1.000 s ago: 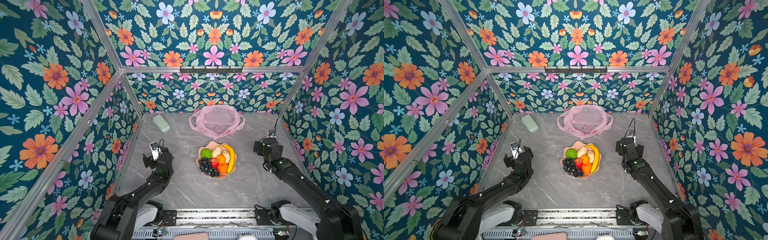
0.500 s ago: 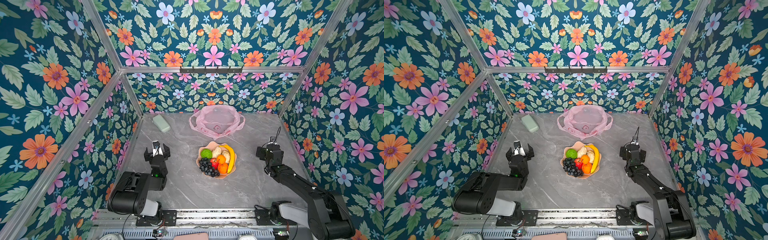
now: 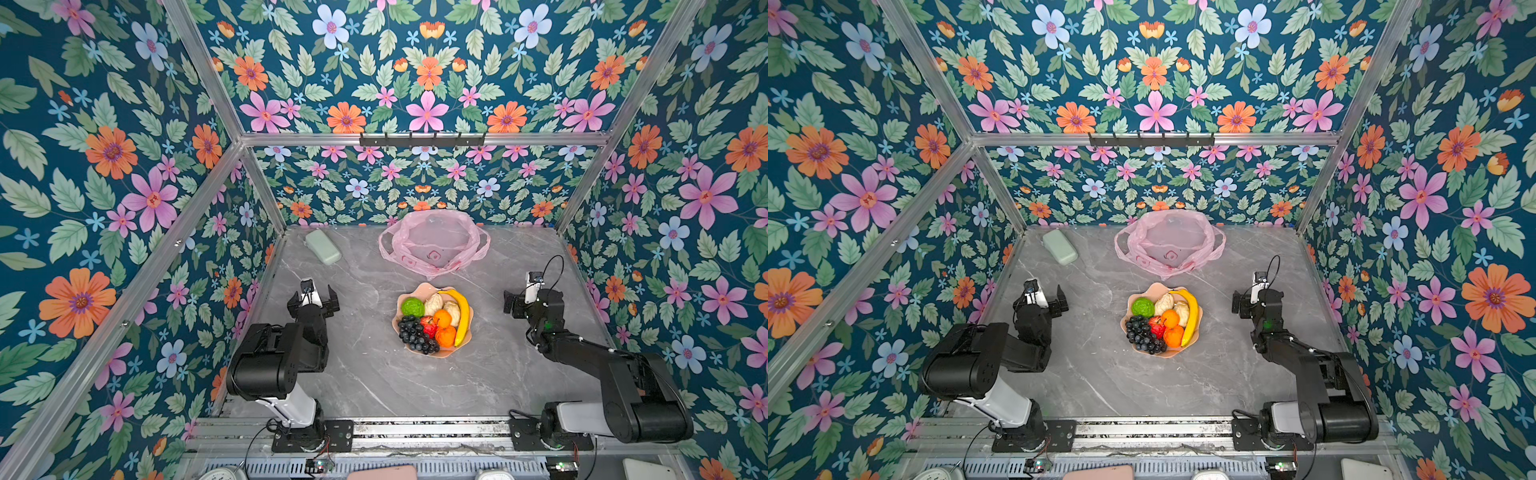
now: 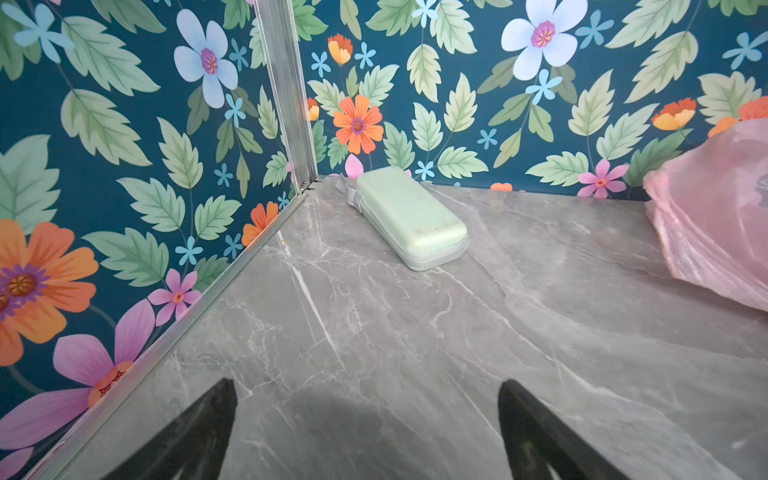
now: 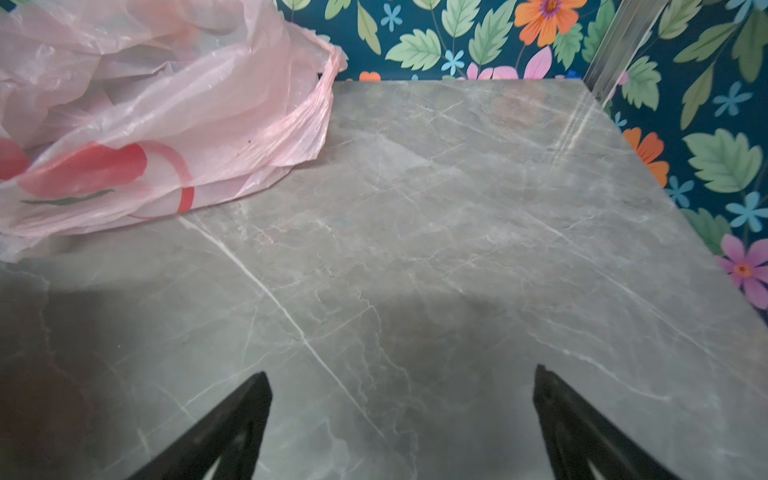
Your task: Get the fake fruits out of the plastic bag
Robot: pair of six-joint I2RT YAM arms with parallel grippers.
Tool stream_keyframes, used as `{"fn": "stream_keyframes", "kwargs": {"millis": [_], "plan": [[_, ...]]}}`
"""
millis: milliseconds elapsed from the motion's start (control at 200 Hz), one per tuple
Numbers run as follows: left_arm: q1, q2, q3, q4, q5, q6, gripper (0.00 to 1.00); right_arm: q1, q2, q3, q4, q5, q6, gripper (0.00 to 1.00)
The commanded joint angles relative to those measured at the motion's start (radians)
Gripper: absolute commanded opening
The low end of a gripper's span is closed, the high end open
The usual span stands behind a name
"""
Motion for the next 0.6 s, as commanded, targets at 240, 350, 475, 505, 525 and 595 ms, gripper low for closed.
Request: {"fn": "stream_keyframes", "kwargs": {"millis": [240, 350, 475, 505, 525, 595], "plan": [[0.000, 0.002, 0.000, 0.003, 0.013, -0.012, 1.00, -0.055, 0.071, -0.086, 0.296, 0.044, 0.082, 0.99], [0.001, 0.001, 0.001, 0.004, 0.012, -0.012, 1.00, -0.054, 0.065, -0.080, 0.279, 0.044, 0.084, 0.99], [0.001, 0.002, 0.001, 0.003, 0.012, -0.013, 1.00, -0.054, 0.059, -0.079, 0.262, 0.043, 0.085, 0.99], [0.001, 0.002, 0.001, 0.003, 0.012, -0.013, 1.00, -0.054, 0.058, -0.078, 0.258, 0.043, 0.084, 0.99], [0.000, 0.001, 0.001, 0.003, 0.012, -0.013, 1.00, -0.054, 0.061, -0.079, 0.266, 0.043, 0.084, 0.99], [0.001, 0.002, 0.002, 0.002, 0.012, -0.013, 1.00, -0.054, 0.058, -0.079, 0.261, 0.043, 0.084, 0.99]]}}
